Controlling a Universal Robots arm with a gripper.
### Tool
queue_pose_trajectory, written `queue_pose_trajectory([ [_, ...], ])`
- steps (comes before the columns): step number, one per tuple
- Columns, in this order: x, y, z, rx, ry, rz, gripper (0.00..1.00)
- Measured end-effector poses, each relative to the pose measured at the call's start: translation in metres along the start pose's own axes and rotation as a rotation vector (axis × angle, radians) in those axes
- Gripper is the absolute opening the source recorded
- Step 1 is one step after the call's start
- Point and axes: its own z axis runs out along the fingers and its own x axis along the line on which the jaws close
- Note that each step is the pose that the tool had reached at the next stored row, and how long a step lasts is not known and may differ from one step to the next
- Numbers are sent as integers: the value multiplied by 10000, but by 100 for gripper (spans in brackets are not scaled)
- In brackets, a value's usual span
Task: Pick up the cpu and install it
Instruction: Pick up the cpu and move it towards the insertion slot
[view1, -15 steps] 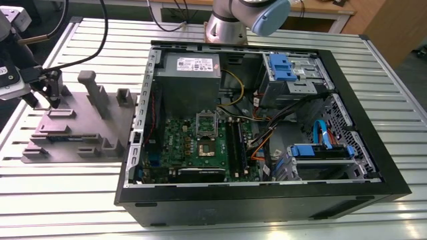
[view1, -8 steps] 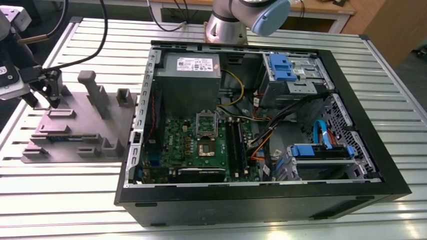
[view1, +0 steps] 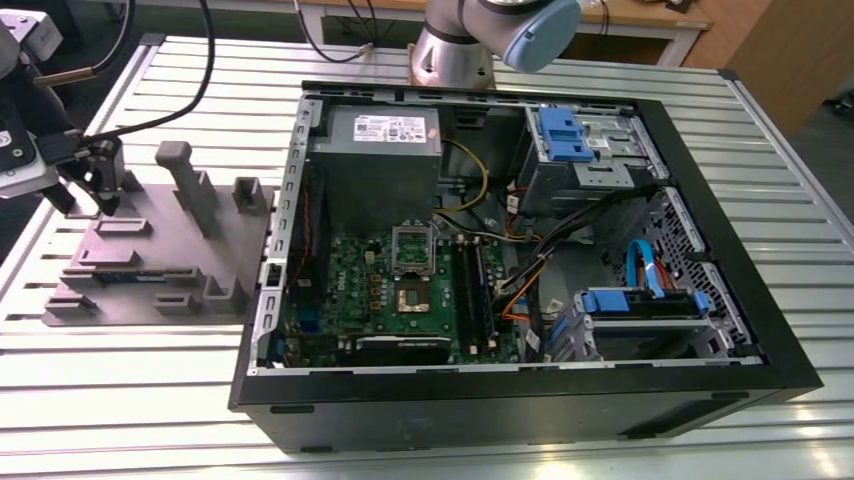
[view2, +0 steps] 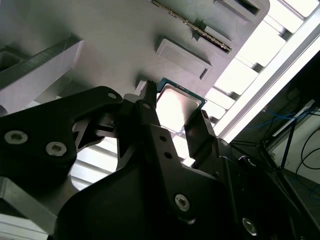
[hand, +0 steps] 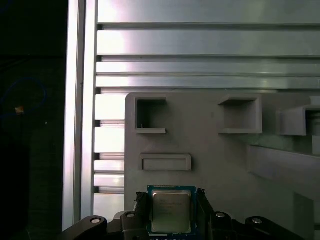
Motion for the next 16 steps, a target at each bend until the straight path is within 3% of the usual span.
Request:
queue_pose_trajectory([
  [6,1,1,-31,1,1,16,47],
  [16,4,9,-204,0,-2,74,47],
])
